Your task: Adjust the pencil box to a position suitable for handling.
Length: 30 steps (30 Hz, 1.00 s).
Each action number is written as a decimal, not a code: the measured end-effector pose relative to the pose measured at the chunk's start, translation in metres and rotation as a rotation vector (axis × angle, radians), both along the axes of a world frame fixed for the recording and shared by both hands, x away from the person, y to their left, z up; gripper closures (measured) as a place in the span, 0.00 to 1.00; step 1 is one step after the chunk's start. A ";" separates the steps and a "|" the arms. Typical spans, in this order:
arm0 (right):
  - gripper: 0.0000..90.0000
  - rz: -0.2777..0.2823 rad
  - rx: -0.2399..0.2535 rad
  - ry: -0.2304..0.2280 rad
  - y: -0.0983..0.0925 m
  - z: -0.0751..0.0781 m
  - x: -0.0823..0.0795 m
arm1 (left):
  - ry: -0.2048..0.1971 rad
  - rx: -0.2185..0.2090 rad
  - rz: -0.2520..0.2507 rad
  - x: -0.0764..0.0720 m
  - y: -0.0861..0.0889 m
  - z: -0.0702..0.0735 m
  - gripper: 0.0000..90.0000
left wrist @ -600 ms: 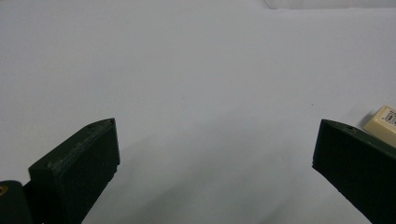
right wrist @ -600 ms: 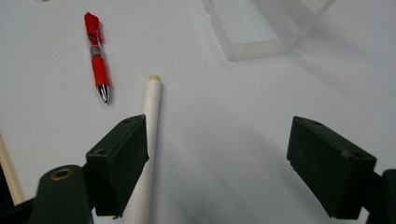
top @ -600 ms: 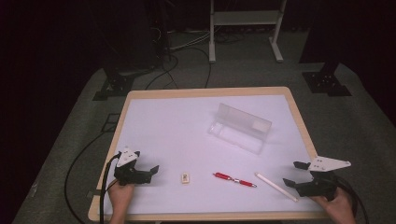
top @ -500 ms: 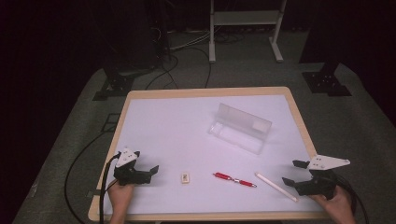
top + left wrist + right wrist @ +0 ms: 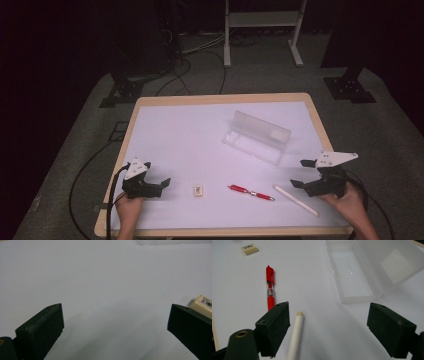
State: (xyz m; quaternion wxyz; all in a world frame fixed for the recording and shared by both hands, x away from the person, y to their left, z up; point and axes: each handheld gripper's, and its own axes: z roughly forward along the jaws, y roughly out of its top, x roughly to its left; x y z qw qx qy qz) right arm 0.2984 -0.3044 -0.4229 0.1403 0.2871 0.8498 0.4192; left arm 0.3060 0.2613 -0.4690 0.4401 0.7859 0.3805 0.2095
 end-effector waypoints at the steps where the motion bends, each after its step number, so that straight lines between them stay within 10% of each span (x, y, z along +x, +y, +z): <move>1: 0.19 0.000 0.000 0.000 0.000 0.000 0.000 | 0.000 0.000 0.000 0.000 0.000 0.000 0.00; 30: 0.29 0.137 -0.112 0.034 0.081 0.017 0.075 | 0.021 0.012 0.002 0.002 -0.001 -0.001 0.00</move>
